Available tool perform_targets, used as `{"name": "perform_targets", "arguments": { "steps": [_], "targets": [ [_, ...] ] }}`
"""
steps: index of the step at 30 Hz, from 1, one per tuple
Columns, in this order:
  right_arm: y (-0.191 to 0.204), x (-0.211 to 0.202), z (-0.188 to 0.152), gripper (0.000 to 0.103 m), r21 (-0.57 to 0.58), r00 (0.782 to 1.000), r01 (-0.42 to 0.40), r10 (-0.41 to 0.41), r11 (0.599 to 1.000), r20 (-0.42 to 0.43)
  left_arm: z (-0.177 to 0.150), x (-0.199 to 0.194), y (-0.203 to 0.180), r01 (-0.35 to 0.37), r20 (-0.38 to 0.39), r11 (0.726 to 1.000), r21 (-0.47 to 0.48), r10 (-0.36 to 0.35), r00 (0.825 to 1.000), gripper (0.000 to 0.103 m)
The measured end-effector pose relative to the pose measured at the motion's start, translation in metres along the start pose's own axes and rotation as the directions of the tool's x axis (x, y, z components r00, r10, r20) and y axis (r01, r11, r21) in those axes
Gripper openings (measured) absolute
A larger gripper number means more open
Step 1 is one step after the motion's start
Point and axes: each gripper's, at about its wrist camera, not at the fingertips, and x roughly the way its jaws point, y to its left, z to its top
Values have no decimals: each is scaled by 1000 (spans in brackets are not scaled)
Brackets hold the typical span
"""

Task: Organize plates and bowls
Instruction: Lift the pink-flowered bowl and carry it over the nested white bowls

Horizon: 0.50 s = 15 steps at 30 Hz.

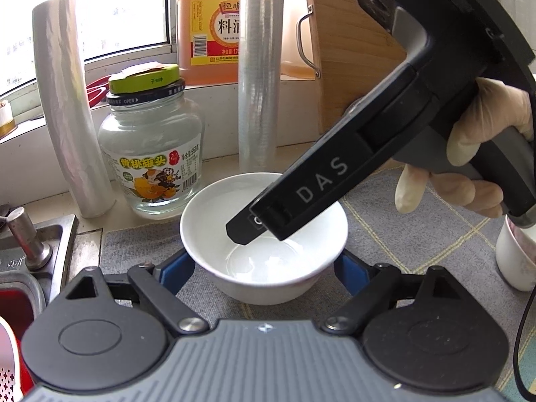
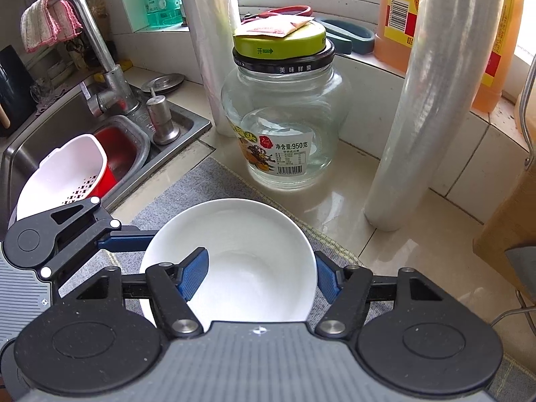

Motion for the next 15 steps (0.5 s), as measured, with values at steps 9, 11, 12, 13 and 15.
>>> {"name": "perform_targets", "arguments": {
  "steps": [9,11,12,13,15],
  "targets": [
    [12,-31,-14,73,11,1000,-3,3,1000,24,0,-25,-15,12,-5,1000,14,-12,1000,89],
    [15,-38,-19,73,14,1000,-4,4,1000,29,-1,-32,-19,17,-8,1000,18,-17,1000,89],
    [17,-42,-21,73,15,1000,-4,4,1000,31,-2,-35,-22,20,-8,1000,19,-20,1000,89],
    [19,-45,-24,73,16,999,-3,2,1000,32,-3,-38,-24,24,-9,1000,21,-23,1000,89],
    [23,-53,-31,73,19,1000,0,-1,1000,31,-5,-46,-31,31,-11,999,27,-31,999,89]
  ]
}}
